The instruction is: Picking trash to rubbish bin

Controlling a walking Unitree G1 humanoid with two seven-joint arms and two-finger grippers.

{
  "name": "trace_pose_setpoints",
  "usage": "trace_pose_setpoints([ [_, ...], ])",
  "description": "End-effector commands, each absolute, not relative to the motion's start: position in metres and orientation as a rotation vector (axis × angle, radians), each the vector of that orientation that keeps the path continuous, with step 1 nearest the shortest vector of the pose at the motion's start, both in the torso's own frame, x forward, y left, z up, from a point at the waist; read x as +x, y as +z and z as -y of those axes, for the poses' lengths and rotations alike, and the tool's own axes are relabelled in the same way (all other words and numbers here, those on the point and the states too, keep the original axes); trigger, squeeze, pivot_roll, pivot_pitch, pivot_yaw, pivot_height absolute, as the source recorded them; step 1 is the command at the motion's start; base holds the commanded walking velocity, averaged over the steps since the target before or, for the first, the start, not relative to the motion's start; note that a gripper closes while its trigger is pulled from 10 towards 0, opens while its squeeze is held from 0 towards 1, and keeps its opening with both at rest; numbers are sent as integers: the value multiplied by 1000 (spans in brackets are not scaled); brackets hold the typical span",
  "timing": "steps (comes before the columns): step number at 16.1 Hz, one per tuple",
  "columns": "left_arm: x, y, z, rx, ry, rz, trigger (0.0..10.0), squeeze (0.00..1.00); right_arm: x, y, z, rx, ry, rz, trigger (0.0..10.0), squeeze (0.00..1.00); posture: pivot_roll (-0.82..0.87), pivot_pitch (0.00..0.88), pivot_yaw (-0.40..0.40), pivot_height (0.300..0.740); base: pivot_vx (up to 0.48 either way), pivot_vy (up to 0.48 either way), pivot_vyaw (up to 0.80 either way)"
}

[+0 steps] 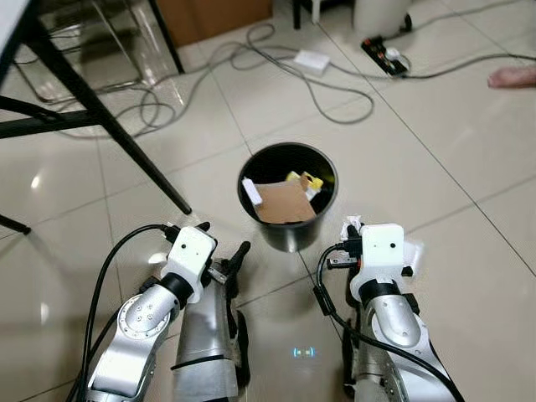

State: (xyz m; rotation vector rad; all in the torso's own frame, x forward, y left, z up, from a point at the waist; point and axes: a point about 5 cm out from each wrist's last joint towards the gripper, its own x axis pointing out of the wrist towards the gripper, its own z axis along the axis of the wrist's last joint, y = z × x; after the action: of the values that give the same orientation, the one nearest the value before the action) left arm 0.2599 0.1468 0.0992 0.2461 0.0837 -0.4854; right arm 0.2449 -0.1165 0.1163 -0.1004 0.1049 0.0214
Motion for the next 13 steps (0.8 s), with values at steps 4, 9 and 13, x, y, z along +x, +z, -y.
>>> trace_pose_setpoints([
  [4, 255, 99, -147, 251, -506, -94, 10000, 0, 242, 115, 115, -97, 16, -108, 10000, 0, -40, 380, 149, 524, 0, 0, 0],
  [9, 252, 104, -152, 262, -506, -90, 10000, 0, 245, 117, 113, -90, 18, -107, 10000, 0, -6, 412, 164, 524, 0, 0, 0],
  [13, 255, 115, -173, 303, -451, -93, 10000, 0, 259, 118, 119, -80, -11, -96, 10000, 0, 63, 475, 204, 524, 0, 0, 0],
])
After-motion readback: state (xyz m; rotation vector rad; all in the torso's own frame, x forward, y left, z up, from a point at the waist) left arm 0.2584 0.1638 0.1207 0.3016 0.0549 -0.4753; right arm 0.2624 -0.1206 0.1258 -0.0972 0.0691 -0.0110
